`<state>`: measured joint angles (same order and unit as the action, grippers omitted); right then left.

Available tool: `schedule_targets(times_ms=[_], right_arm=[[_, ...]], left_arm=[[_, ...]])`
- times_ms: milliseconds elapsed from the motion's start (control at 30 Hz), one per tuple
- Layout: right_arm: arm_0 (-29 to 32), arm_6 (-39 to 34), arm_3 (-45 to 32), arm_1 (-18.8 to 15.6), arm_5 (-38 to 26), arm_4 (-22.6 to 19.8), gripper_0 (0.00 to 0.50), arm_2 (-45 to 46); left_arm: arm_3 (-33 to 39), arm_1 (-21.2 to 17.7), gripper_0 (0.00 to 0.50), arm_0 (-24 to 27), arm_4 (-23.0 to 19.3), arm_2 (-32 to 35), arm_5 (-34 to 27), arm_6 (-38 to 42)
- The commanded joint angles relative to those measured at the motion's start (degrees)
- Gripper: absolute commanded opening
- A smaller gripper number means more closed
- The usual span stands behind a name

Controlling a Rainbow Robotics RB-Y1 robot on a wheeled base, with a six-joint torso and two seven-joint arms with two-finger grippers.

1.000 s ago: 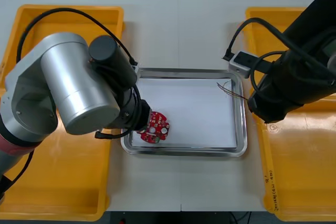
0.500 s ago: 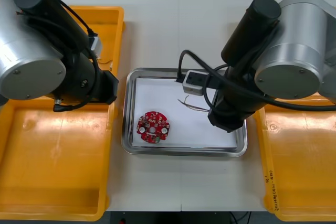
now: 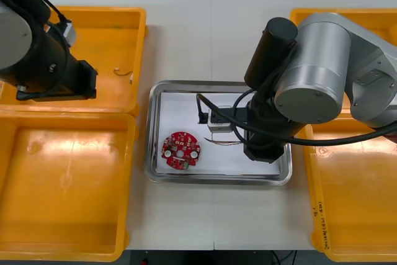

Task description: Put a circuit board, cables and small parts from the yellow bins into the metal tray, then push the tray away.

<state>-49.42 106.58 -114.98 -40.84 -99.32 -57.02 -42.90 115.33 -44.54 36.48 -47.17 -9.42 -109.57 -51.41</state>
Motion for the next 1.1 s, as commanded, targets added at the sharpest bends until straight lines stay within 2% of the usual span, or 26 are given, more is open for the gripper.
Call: schedule_targets(times_ms=[33, 167, 400, 800, 1100], right_arm=[[-1.82, 1.97, -0.16, 0.67, 2.47, 3.06, 0.000, -2.98], [-1.74, 1.79, 0.20, 0.58, 4.31, 5.87, 0.000, -6.24], [-1.65, 2.49, 4.33, 0.58, 5.19, 4.64, 0.000, -8.08], [0.20, 2.76, 6.44, 0.58, 9.32, 5.34, 0.000, -10.10], [2.22, 2.93, 8.28, 0.15, 14.33, 7.45, 0.000, -12.30]], left_arm=[[-2.04, -3.45, 0.500, 1.23, -1.17, 5.90, -0.43, -7.22], [-3.36, -4.41, 0.500, 0.70, -1.26, 8.36, -0.43, -9.41], [-8.10, -5.47, 0.500, 0.70, 0.32, 8.98, -0.43, -14.34], [-15.66, -5.29, 0.500, 0.88, 0.41, 8.80, 8.59, -22.42], [-20.85, -5.29, 0.500, 5.18, 0.94, 3.62, 10.26, -23.21]])
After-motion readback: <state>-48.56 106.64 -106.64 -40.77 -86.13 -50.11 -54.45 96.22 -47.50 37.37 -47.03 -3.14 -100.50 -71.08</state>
